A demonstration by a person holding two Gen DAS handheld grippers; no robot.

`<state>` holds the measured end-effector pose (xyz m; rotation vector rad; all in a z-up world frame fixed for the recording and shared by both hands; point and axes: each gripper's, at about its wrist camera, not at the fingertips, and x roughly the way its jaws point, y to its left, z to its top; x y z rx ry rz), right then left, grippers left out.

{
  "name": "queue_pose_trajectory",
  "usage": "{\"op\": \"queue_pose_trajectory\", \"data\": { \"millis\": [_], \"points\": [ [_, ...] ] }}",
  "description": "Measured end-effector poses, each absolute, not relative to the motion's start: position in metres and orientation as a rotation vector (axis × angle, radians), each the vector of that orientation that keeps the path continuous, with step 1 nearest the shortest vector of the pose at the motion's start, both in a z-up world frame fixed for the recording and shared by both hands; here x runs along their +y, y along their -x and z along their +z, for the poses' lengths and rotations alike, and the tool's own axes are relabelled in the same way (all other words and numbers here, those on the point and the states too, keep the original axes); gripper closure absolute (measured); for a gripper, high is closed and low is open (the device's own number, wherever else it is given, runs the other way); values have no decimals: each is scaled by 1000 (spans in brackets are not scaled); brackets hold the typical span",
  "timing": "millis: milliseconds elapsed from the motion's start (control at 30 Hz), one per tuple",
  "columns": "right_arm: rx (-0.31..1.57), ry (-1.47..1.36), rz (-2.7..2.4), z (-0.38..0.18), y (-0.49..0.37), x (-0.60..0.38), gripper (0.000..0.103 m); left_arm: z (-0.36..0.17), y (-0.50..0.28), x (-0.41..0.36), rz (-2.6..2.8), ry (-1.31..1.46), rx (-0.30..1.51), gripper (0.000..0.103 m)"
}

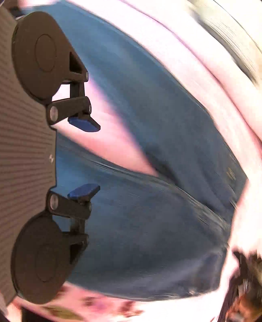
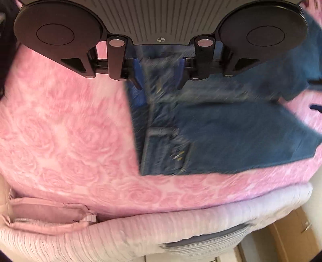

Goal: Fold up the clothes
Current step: 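Grasp a jeans leg hem with the left tool while the right tool holds the waistband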

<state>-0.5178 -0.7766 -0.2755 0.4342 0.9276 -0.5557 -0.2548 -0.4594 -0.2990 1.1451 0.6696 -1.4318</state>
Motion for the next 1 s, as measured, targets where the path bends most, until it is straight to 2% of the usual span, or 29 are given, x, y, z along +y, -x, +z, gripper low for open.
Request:
{"op": "queue_pose_trajectory", "data": {
  "millis": [133, 333, 433, 567, 833, 1000],
  "points": [
    [979, -393, -496, -270, 516, -717, 62, -293, 209, -373, -1212, -1217, 732, 51],
    [1088, -299, -373, -278, 504, -637, 62, -309, 157, -257, -1022, -1426, 729, 47],
    [1133, -272, -346, -282, 495, -607, 61, -314, 124, -214, -969, -1421, 752, 47],
    [1168, -245, -343, -280, 471, -574, 61, -302, 50, -165, -906, -1175, 855, 47],
    [1137, -119, -143, -273, 343, -483, 61, -300, -35, -147, -997, -848, 956, 47],
    [1145, -46, -6, -302, 247, -436, 61, -310, -52, -158, -1089, -790, 937, 47]
  ]
}}
